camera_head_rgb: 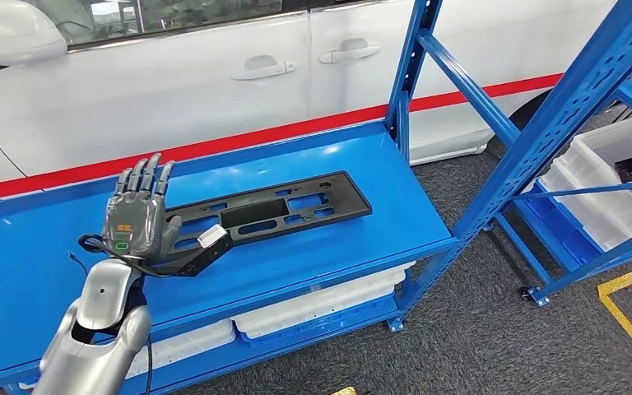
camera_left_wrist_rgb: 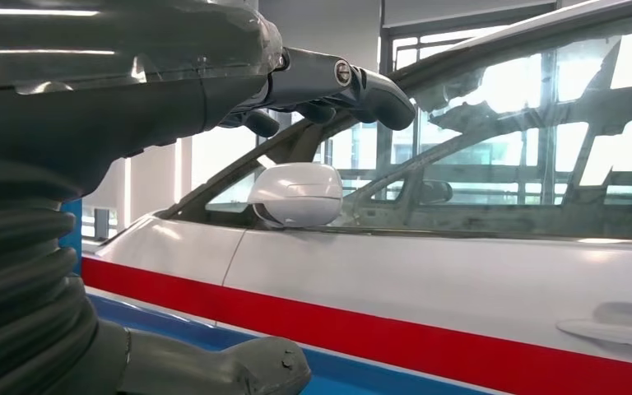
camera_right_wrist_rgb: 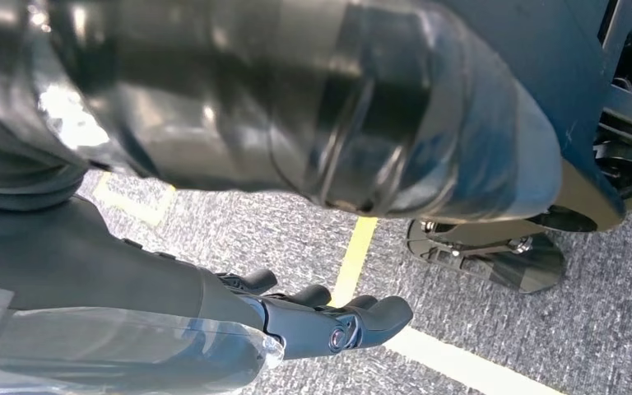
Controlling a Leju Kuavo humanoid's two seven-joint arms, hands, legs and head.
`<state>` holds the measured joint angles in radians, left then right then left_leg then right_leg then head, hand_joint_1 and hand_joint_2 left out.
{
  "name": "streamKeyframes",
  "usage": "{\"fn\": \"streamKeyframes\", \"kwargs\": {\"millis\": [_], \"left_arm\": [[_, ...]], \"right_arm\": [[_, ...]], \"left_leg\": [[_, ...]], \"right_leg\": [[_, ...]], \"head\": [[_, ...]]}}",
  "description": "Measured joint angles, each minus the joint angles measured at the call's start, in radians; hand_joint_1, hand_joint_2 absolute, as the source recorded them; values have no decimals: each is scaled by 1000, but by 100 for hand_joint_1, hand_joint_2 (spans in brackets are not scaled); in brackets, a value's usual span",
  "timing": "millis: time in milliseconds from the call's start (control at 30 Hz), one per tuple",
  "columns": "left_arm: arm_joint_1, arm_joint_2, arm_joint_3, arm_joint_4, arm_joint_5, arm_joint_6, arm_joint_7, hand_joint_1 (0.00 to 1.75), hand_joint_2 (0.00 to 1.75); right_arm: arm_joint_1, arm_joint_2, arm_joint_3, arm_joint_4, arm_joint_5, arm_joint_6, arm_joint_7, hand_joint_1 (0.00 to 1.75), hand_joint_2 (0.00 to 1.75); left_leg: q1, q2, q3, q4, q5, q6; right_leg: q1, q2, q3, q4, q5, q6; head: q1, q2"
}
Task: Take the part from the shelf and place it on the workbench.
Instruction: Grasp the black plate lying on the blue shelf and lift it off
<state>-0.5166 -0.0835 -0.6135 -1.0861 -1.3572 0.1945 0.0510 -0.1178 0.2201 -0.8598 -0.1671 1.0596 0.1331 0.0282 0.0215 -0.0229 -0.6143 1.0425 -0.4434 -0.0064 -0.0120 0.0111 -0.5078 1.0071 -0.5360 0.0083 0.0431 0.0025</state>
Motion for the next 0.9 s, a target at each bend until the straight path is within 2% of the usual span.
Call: {"fn": "streamKeyframes", "kwargs": {"millis": [233,533,833,900], "left_arm": [[0,0,-1,-3,11,-12,1,0,175],[15,5,0,-63,164,-99,-27,0,175],[18,8,0,-102,200,-117,-30,0,175],[17,8,1,-104,214,-121,-32,0,87]], "right_arm": [[-1,0,0,0,4,0,0,0,0],[0,0,1,0,-1,-17,-2,0,0],[0,1,1,0,-3,-15,-3,0,0],[0,1,1,0,-3,-14,-4,0,0]], "left_leg": [[0,0,0,0,0,0],[0,0,0,0,0,0],[0,0,0,0,0,0],[0,0,0,0,0,0]], "right_leg": [[0,0,0,0,0,0],[0,0,0,0,0,0],[0,0,0,0,0,0],[0,0,0,0,0,0]], "head": [[0,0],[0,0],[0,0],[0,0]]}}
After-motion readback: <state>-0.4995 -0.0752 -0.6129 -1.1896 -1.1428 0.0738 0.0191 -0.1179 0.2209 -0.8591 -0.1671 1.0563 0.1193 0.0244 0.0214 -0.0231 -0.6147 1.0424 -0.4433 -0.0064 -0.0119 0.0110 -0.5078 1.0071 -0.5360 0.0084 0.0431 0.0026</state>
